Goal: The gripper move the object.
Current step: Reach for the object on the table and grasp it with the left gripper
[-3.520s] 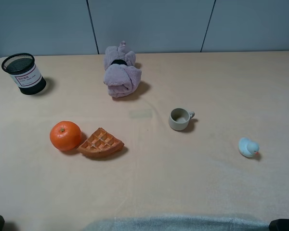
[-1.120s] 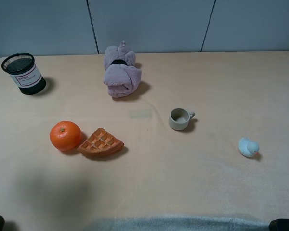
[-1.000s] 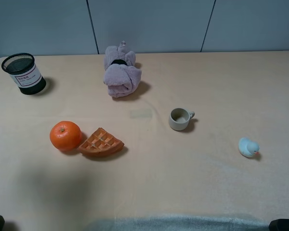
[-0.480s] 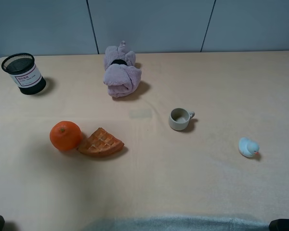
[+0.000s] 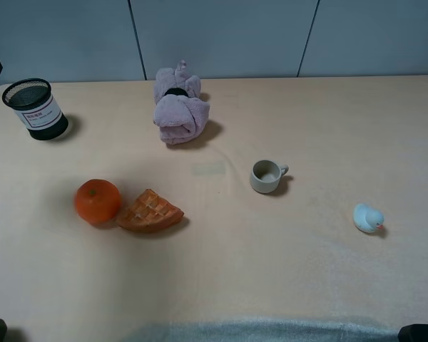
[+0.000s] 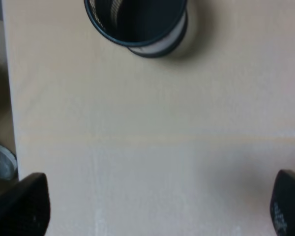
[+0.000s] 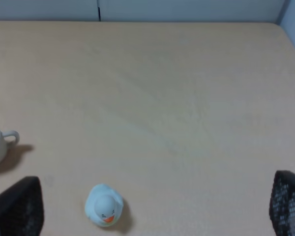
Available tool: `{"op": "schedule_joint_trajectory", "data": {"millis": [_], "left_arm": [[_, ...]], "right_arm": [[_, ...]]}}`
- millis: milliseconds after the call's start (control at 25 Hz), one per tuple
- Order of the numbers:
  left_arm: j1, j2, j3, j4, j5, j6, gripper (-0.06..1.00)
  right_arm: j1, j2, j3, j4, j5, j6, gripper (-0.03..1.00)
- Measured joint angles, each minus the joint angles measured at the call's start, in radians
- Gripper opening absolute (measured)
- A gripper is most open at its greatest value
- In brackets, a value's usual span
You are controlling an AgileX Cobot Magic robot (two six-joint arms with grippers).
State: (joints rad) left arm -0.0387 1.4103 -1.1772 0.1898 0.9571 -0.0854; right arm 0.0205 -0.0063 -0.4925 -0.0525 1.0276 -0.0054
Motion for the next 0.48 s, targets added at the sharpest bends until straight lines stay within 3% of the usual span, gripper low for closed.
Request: {"op": "schedule_joint_trajectory", "data": {"millis": [480], "left_arm": [[0.0, 0.233, -0.129, 0.016, -0.032, -0.002, 0.88]], "right_arm": [[0.0, 0.0, 0.0, 0.0, 0.0, 0.0, 0.69]]}}
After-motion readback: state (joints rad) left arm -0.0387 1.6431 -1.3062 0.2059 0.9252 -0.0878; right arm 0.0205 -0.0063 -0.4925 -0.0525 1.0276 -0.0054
